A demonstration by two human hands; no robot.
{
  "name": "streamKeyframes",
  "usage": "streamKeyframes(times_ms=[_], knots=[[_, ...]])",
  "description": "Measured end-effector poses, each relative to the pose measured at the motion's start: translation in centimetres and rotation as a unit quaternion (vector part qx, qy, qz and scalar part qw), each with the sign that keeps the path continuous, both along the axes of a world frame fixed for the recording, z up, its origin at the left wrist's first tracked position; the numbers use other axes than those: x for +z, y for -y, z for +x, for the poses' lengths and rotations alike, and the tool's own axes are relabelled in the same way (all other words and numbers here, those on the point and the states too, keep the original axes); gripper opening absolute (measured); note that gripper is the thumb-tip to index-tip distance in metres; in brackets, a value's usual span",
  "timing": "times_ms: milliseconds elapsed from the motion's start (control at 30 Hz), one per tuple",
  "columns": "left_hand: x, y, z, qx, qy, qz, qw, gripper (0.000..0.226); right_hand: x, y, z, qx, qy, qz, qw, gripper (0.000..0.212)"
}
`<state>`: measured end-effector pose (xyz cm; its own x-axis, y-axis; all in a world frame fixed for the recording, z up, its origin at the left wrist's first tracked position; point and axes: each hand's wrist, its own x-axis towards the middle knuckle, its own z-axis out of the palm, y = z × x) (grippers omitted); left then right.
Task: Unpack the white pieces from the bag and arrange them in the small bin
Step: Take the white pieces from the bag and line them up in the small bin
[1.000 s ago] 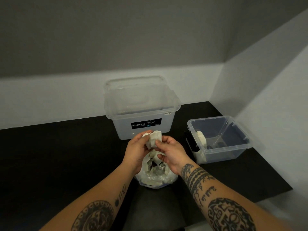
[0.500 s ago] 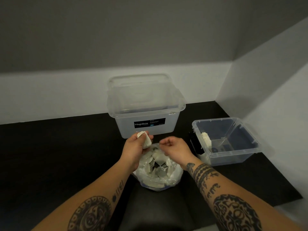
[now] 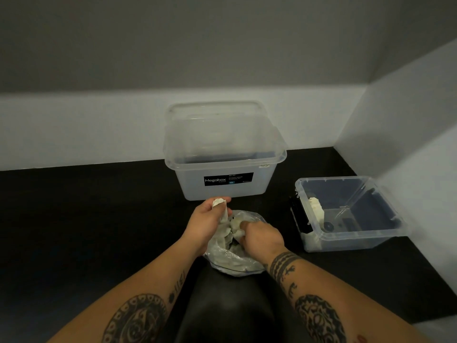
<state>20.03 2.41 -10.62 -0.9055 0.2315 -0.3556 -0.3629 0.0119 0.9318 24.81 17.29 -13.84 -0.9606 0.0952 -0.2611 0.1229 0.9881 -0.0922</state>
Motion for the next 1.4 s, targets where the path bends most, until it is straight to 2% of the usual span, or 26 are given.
streamKeyframes(times_ms=[200,300,433,500,600,700,767,867,933,1067,1233,1400], knots=[[-0.1,0.1,0.1,0.008,-0.001,0.008,1.000,0.019,0.6,-0.2,-0.5,-0.005,0.011,-0.037,0.999,0.024],[0.2,0.4,-0.2,0.022,0.012,0.031,0.999,0.021,1.4,-0.9,-0.3,-0.005,0.014,-0.137,0.991,0.034],[0.2,1.1,-0.6,0.051,0.014,0.048,0.997,0.024,4.1,-1.2,0.8,-0.007,-0.011,-0.344,0.939,0.027],[0.4,1.2,-0.5,0.054,0.030,0.046,0.997,0.027,5.2,-1.1,0.9,-0.041,-0.029,-0.398,0.916,0.022],[1.0,1.3,0.2,0.003,0.054,0.030,0.998,0.022,6.0,-1.1,0.9,-0.098,-0.036,-0.459,0.883,0.020],[1.2,1.3,1.0,-0.079,0.065,0.030,0.994,0.025,6.5,-1.0,1.1,-0.094,-0.041,-0.442,0.891,0.021],[1.1,1.3,1.4,-0.106,0.054,0.026,0.993,0.023,6.4,-0.9,1.2,-0.097,-0.050,-0.434,0.894,0.030],[0.8,1.6,1.5,-0.073,0.056,0.060,0.994,0.013,6.1,-0.6,1.5,-0.152,-0.076,-0.521,0.837,0.049],[0.7,1.9,1.5,-0.056,0.058,0.084,0.993,0.011,5.9,-0.2,1.8,-0.176,-0.096,-0.563,0.802,0.041],[0.4,1.9,1.7,-0.039,0.054,0.093,0.993,0.013,5.3,0.3,2.0,-0.205,-0.116,-0.570,0.787,0.015],[0.2,1.9,1.5,0.022,0.042,0.104,0.994,0.014,4.9,-0.2,2.0,-0.232,-0.111,-0.615,0.746,0.010],[0.5,1.7,1.2,0.015,0.040,0.121,0.992,0.012,5.2,-0.4,1.9,-0.208,-0.106,-0.650,0.723,0.012]])
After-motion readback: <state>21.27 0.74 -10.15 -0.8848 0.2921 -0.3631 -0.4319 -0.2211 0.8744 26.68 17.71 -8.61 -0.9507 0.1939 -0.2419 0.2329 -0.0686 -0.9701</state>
